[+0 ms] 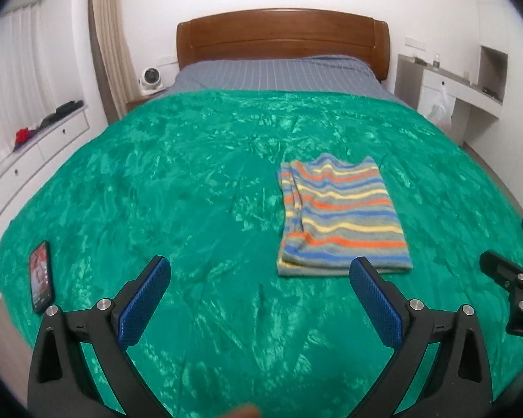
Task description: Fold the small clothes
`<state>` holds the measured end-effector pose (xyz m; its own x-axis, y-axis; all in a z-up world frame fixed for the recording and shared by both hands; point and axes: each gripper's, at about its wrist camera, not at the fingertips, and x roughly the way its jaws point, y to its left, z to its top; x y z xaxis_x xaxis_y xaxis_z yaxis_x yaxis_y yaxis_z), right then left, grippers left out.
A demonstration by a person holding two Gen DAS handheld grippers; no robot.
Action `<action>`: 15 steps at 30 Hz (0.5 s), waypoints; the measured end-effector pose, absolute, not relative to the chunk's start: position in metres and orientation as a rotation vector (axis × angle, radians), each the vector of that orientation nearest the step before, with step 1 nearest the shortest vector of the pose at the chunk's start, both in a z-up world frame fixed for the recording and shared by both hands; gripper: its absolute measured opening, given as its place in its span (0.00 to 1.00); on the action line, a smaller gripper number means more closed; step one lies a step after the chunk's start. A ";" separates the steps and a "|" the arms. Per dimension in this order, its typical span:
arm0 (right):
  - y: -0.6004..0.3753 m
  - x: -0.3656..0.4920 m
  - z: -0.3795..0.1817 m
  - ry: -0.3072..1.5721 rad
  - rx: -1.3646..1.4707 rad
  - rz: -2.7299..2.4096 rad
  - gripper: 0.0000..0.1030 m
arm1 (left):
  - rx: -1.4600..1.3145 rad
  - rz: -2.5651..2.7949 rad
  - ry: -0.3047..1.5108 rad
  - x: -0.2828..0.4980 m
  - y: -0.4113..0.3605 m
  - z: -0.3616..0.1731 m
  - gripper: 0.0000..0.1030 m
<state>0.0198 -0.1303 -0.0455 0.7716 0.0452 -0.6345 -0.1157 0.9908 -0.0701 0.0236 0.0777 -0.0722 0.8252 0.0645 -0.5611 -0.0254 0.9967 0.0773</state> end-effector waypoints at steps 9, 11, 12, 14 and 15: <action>-0.139 -0.007 -0.032 0.661 -0.111 0.056 0.98 | 0.084 0.009 0.597 0.002 0.062 -0.060 1.00; -0.141 -0.011 -0.030 0.658 -0.108 0.052 0.98 | 0.092 -0.011 0.600 -0.001 0.058 -0.056 1.00; -0.142 -0.012 -0.028 0.656 -0.107 0.050 0.98 | 0.092 -0.018 0.596 -0.003 0.056 -0.054 1.00; -0.143 -0.015 -0.026 0.654 -0.105 0.042 0.98 | 0.092 -0.024 0.583 -0.007 0.053 -0.050 1.00; -0.145 -0.016 -0.024 0.655 -0.104 0.040 0.98 | 0.091 -0.024 0.580 -0.008 0.052 -0.049 1.00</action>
